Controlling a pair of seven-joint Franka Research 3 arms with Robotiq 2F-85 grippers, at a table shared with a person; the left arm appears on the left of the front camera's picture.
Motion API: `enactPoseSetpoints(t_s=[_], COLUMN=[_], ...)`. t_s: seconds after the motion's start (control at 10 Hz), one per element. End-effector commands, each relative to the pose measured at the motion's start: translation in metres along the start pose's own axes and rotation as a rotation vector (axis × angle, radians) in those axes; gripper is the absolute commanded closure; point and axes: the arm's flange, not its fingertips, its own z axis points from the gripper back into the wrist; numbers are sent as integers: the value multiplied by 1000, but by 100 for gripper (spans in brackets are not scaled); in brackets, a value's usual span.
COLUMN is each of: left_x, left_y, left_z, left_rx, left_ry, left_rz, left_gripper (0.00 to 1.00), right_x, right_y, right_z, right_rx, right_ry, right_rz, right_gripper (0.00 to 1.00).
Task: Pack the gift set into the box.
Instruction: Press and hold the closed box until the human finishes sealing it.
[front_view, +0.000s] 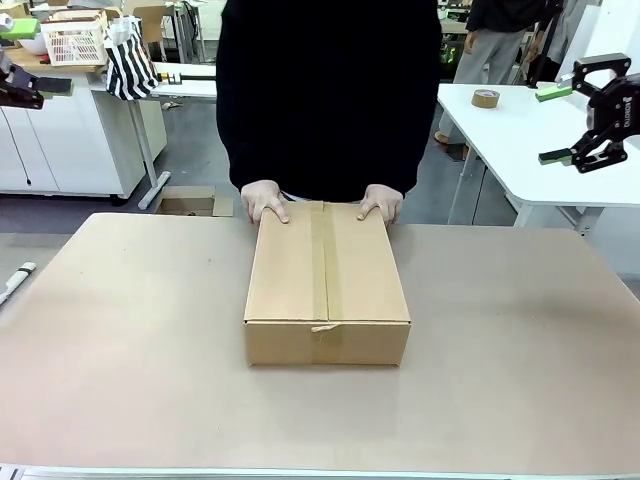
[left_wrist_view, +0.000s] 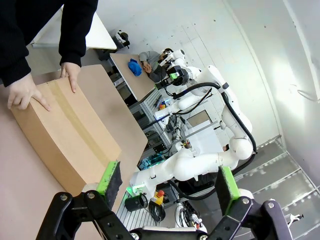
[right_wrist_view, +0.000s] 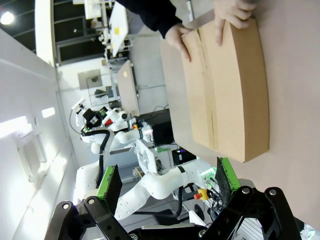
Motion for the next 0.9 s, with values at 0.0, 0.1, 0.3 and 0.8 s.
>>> enactPoseSetpoints(t_s=[0.0,0.1,0.3,0.8], left_x=[-3,-3,-3,-3], left_y=[-2,-2,-2,-2], left_z=[-1,-1,-1,-1], left_rx=[10,10,10,10], left_ry=[6,6,6,6], left_rz=[8,8,8,8], left_gripper=[0,0,0,0], right_x=[0,0,0,0], right_y=[-1,-1,-1,-1], right_z=[0,0,0,0], right_rx=[-11,-11,-11,-11], right_ry=[-7,-7,-7,-7], right_rz=[11,11,11,11], right_gripper=[0,0,0,0])
